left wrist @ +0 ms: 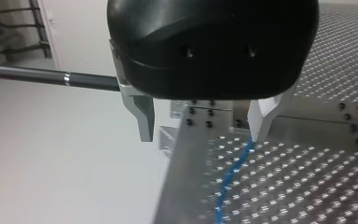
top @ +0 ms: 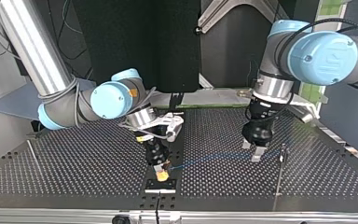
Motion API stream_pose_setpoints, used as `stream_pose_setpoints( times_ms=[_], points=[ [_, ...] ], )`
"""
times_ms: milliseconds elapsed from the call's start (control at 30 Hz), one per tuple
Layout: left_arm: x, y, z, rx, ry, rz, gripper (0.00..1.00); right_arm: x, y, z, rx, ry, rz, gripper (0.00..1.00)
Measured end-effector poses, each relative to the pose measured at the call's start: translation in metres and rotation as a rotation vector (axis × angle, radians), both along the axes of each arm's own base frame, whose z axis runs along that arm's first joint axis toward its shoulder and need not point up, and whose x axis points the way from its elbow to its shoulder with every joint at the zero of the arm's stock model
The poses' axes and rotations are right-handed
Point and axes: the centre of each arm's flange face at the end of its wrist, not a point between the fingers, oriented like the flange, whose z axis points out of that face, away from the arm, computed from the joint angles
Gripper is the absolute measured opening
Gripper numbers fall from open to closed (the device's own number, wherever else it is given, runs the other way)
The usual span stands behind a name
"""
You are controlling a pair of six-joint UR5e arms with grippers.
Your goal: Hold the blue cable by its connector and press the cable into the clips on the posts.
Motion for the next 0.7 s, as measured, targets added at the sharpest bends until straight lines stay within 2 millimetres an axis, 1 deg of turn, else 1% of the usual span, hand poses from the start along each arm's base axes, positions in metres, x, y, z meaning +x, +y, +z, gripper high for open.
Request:
stream_pose_setpoints(
  times_ms=[67, 167, 400, 500, 700],
  points=[
    [-0.001, -0.006, -0.005, 0.011, 0.019, 0.0, 1.0, 0.0, 0.0, 0.0, 0.0, 0.0, -0.001, 0.0],
    [-0.003, -0.009, -0.01, 0.023, 0.047, 0.011, 1.0, -0.001, -0.001, 0.0, 0.0, 0.0, -0.001, 0.0],
    [-0.002, -0.002, -0.013, 0.028, 0.061, 0.075, 1.0, -0.001, -0.001, 0.0, 0.0, 0.0, -0.001, 0.0],
    [0.002, 0.001, -0.013, 0.026, 0.047, 0.101, 1.0, -0.001, -0.001, 0.0, 0.0, 0.0, -0.001, 0.0],
    [0.012, 0.002, -0.021, 0.034, 0.049, 0.131, 1.0, -0.001, -0.001, 0.0, 0.0, 0.0, -0.001, 0.0]
  ],
)
